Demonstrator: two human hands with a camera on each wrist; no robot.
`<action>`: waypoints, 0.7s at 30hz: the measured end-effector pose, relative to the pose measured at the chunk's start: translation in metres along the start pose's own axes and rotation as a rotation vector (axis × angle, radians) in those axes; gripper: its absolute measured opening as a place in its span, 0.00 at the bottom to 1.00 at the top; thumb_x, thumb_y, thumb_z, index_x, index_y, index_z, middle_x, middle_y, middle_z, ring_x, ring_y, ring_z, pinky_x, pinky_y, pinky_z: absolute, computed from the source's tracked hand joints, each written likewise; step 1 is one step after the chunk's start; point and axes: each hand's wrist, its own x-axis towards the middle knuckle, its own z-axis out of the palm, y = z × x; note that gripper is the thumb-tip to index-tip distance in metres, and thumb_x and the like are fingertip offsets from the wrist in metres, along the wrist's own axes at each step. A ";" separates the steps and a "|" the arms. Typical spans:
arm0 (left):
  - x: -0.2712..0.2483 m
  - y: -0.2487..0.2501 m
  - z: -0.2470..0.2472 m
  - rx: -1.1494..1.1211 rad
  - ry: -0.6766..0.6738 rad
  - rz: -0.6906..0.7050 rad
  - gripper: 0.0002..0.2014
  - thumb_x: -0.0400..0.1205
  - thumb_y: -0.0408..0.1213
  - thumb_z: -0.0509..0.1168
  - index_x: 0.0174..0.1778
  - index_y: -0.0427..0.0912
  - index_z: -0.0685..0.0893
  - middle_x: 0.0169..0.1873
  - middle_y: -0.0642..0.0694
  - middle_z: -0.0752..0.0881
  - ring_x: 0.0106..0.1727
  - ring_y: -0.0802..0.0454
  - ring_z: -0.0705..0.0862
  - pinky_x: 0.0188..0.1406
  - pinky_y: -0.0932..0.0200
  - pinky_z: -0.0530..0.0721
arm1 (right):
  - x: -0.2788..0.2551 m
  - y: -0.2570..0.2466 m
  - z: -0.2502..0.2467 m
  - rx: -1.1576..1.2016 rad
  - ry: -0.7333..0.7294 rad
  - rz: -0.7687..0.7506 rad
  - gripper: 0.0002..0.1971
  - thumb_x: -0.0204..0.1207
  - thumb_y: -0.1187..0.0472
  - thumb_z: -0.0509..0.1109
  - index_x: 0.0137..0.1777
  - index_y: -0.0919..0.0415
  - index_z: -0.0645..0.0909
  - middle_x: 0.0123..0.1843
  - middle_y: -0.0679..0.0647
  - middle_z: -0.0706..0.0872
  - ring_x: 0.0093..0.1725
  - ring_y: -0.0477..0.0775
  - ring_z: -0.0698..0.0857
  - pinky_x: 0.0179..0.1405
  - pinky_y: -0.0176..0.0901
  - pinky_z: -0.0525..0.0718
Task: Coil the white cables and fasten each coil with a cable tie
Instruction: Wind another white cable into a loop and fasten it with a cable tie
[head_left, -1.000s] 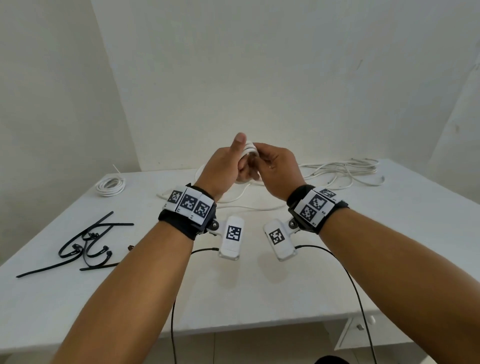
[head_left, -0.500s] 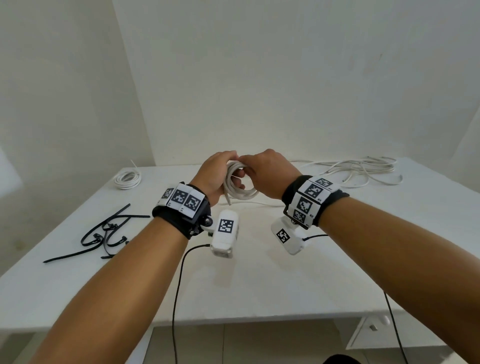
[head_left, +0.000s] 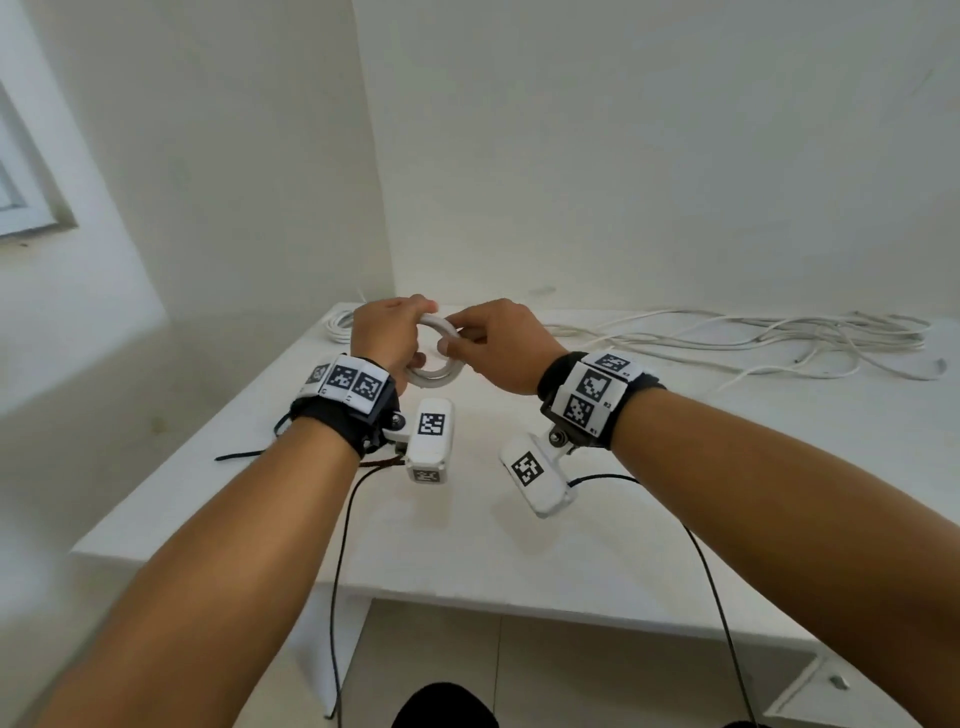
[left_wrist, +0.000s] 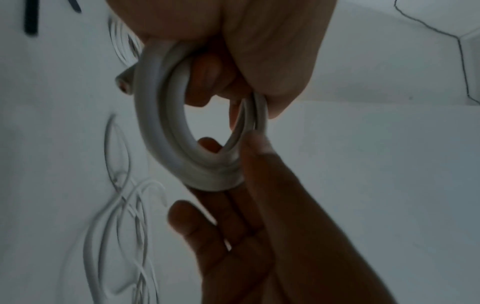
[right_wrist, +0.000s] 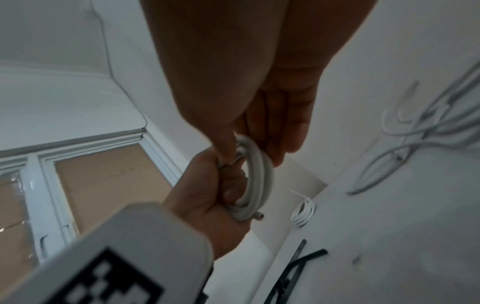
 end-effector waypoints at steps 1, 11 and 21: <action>0.005 -0.001 -0.011 0.014 0.037 -0.007 0.08 0.77 0.34 0.66 0.40 0.40 0.91 0.18 0.48 0.71 0.19 0.50 0.67 0.18 0.64 0.69 | 0.004 -0.001 0.008 0.081 -0.039 0.017 0.10 0.81 0.54 0.70 0.56 0.56 0.89 0.43 0.53 0.93 0.40 0.48 0.89 0.43 0.44 0.88; 0.040 -0.022 -0.118 0.052 0.280 -0.088 0.08 0.76 0.35 0.64 0.37 0.41 0.89 0.22 0.45 0.69 0.10 0.54 0.66 0.21 0.63 0.68 | 0.074 0.004 0.088 -0.209 -0.230 0.189 0.09 0.78 0.61 0.71 0.51 0.63 0.90 0.44 0.57 0.92 0.46 0.55 0.90 0.41 0.42 0.88; 0.051 -0.045 -0.169 0.026 0.335 -0.128 0.09 0.77 0.32 0.63 0.36 0.40 0.89 0.23 0.45 0.68 0.22 0.50 0.64 0.17 0.66 0.66 | 0.156 0.015 0.163 -0.494 -0.339 0.128 0.07 0.67 0.59 0.77 0.45 0.59 0.87 0.41 0.54 0.90 0.40 0.55 0.90 0.45 0.53 0.93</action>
